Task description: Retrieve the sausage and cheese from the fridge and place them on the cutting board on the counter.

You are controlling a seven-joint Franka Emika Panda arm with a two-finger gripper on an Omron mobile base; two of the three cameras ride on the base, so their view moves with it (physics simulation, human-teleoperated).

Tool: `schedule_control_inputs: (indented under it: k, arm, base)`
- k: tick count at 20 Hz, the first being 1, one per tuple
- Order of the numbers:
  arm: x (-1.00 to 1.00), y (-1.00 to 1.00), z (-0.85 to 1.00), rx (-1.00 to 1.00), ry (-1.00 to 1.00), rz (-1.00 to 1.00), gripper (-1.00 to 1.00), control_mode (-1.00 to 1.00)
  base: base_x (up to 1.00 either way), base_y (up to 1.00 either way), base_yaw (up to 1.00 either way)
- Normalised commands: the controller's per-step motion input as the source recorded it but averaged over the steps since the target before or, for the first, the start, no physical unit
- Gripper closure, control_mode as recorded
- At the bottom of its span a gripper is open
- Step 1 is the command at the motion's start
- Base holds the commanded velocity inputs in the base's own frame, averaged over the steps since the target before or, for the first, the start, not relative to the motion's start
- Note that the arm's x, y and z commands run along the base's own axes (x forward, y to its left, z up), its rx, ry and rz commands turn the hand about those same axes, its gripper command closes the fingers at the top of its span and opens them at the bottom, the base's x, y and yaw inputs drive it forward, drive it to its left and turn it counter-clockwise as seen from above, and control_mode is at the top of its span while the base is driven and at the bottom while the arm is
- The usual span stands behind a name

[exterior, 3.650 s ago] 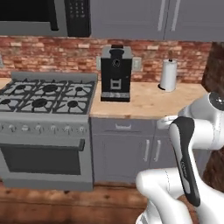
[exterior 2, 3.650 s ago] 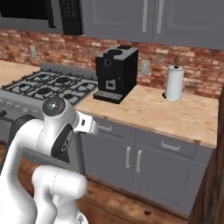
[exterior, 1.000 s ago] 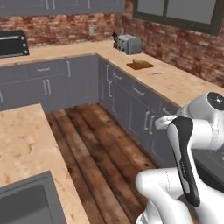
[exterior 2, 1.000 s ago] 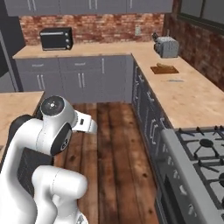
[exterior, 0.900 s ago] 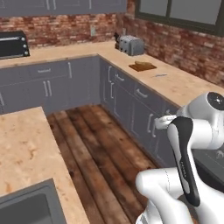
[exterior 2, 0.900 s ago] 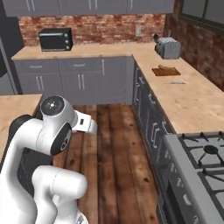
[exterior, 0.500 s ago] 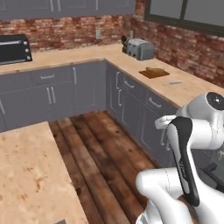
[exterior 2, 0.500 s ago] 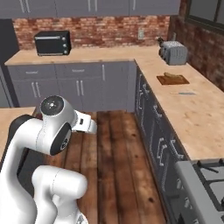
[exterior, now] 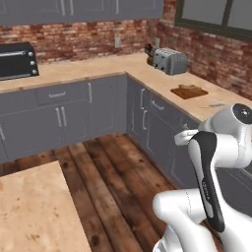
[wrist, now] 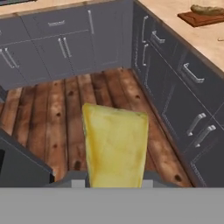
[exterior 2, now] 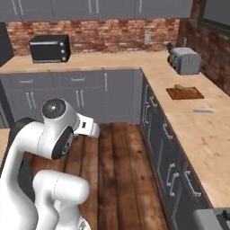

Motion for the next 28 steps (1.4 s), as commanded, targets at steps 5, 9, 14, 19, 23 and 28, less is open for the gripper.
schedule_control_inputs:
  k: [5,9,14,19,23,28]
  arm:
    - [0.00,0.00,0.00,0.00,0.00,0.00,1.00,1.00]
    - [0.00,0.00,0.00,0.00,0.00,0.00,1.00,1.00]
    - [0.00,0.00,0.00,0.00,0.00,0.00,1.00,1.00]
    - [0.00,0.00,0.00,0.00,0.00,0.00,1.00,1.00]
    - [0.00,0.00,0.00,0.00,0.00,0.00,1.00,1.00]
    - [0.00,0.00,0.00,0.00,0.00,0.00,1.00,1.00]
  base:
    - [0.87,0.00,0.00]
    - [0.86,0.00,0.00]
    - [0.85,0.00,0.00]
    - [0.84,0.00,0.00]
    - [0.81,0.00,-0.02]
    - [0.67,0.01,-0.22]
